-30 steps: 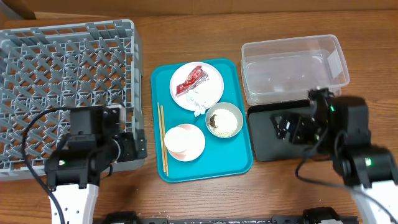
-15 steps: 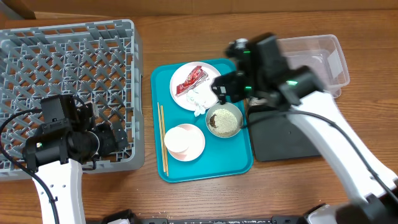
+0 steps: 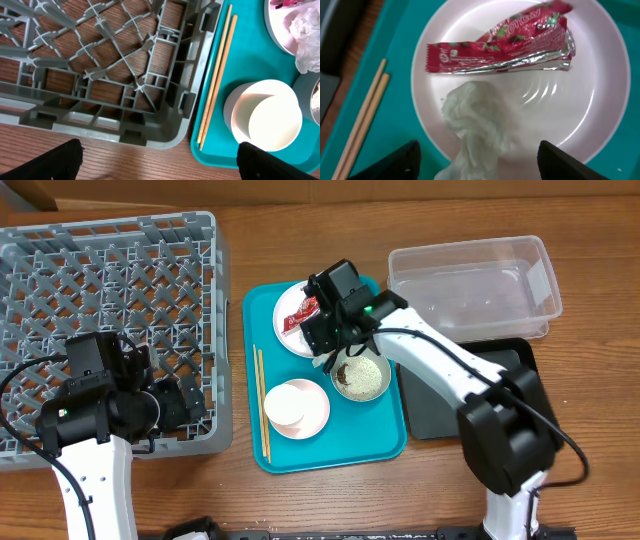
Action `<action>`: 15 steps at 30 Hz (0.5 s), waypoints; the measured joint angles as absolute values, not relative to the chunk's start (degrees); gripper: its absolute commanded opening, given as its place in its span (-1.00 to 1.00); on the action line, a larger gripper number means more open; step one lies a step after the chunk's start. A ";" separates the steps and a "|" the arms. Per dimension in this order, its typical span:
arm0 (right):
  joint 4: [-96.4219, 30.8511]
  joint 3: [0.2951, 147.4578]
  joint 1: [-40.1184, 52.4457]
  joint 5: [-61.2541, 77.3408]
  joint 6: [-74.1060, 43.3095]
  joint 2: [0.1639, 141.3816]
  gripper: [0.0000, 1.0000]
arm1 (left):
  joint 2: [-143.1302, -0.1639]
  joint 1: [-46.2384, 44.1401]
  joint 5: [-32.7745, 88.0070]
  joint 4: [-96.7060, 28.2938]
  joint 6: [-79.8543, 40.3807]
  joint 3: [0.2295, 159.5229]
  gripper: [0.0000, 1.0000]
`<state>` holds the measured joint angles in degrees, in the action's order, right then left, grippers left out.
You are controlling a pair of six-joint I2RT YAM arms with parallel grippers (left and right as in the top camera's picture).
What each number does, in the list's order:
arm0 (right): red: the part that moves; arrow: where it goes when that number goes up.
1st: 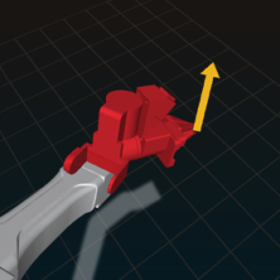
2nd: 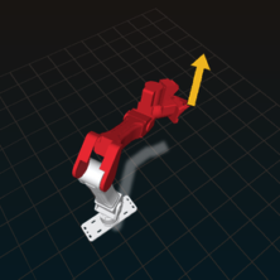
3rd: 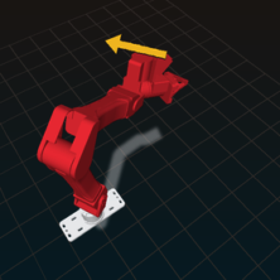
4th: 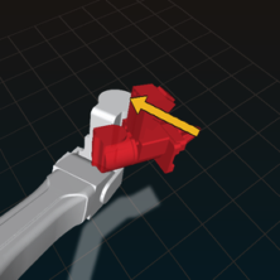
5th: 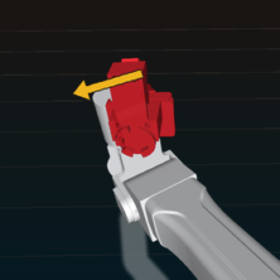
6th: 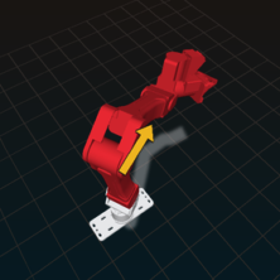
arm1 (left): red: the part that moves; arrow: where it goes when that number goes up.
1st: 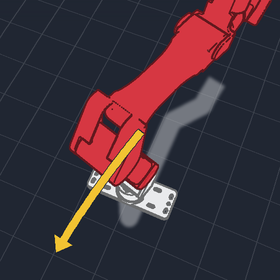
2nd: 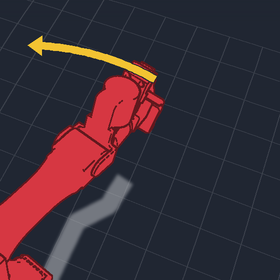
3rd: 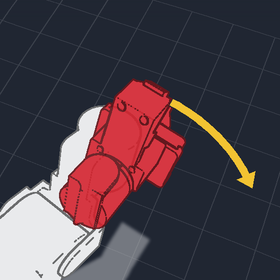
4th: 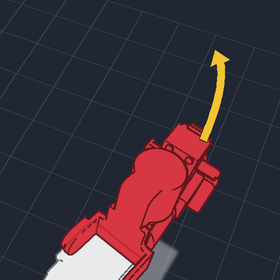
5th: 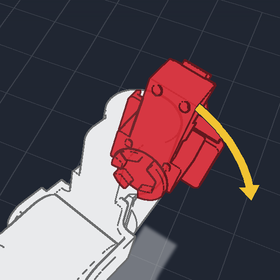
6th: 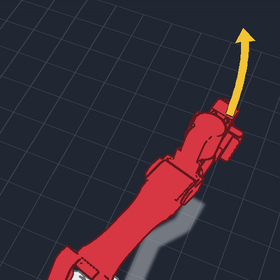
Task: Sort waste into correct bins and load items into the dishwasher
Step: 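Reach the right gripper to the white tissue on the white plate, then carry the tissue with the right gripper into the clear plastic bin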
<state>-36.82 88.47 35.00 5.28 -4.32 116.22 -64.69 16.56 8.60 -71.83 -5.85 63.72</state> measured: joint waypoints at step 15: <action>-36.47 88.84 35.40 6.15 -8.99 121.78 -0.92 | -64.69 16.56 8.58 -72.05 -5.85 63.81 1.00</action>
<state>-36.47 88.84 35.40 6.15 -8.99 121.78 -64.69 16.56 8.58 -72.05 -5.85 63.81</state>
